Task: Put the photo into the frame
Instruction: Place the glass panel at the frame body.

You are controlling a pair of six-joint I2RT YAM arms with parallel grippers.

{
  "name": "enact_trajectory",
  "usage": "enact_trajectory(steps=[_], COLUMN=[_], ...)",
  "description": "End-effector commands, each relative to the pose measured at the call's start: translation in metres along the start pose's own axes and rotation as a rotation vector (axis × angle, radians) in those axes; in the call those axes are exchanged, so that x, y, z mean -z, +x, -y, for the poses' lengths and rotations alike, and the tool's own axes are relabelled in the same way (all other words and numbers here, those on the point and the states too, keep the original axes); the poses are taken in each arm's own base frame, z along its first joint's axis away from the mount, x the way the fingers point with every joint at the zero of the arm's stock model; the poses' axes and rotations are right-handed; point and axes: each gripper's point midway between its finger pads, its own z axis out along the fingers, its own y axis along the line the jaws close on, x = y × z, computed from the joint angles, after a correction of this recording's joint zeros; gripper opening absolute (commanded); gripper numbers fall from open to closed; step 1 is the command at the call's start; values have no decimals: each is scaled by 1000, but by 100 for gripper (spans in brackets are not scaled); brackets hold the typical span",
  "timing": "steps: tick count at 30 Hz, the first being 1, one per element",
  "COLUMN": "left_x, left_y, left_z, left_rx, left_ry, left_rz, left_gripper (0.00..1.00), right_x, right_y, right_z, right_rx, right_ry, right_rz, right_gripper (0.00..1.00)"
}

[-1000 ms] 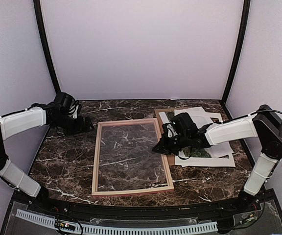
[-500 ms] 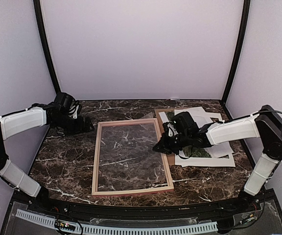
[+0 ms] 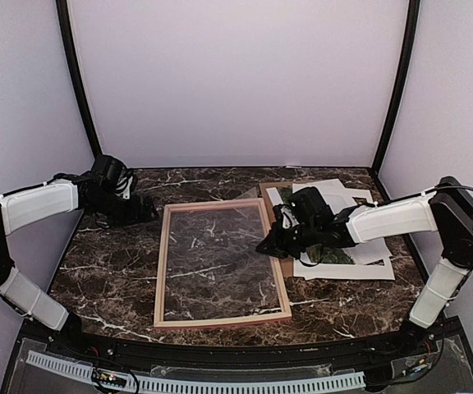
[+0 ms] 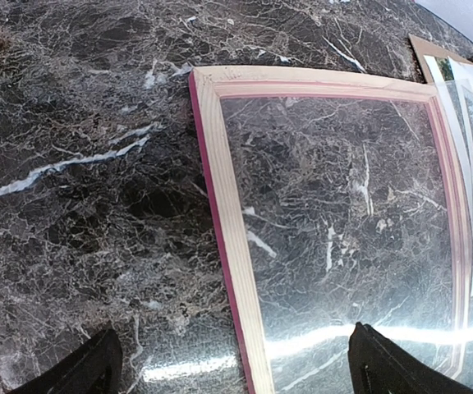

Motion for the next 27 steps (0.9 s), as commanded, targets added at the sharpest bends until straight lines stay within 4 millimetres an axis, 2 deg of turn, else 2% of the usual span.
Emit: enact_trajectory(steps=[1,9,13,19,27], left_x=[-3,-3,-4,-2,-1], left_y=[5,7,7,7,9], left_z=[0,1,4,13,39], left_rx=[-9,-7,-8,-15,-17], left_ry=[-1,2,10,43,141], left_rz=[-20,-24,-25,-17,3], left_gripper=[99,99,99,99,99], right_x=[-1,-5,-6,-10,-16], right_y=[-1,2,3,5,4], right_z=[-17,-17,-15,-12,-7], right_rx=[27,25,25,29,60], right_ry=[-46,-46,-41,-24,34], right_rz=[12,6,2,-9,-17], right_gripper=[0,1,7,24,35])
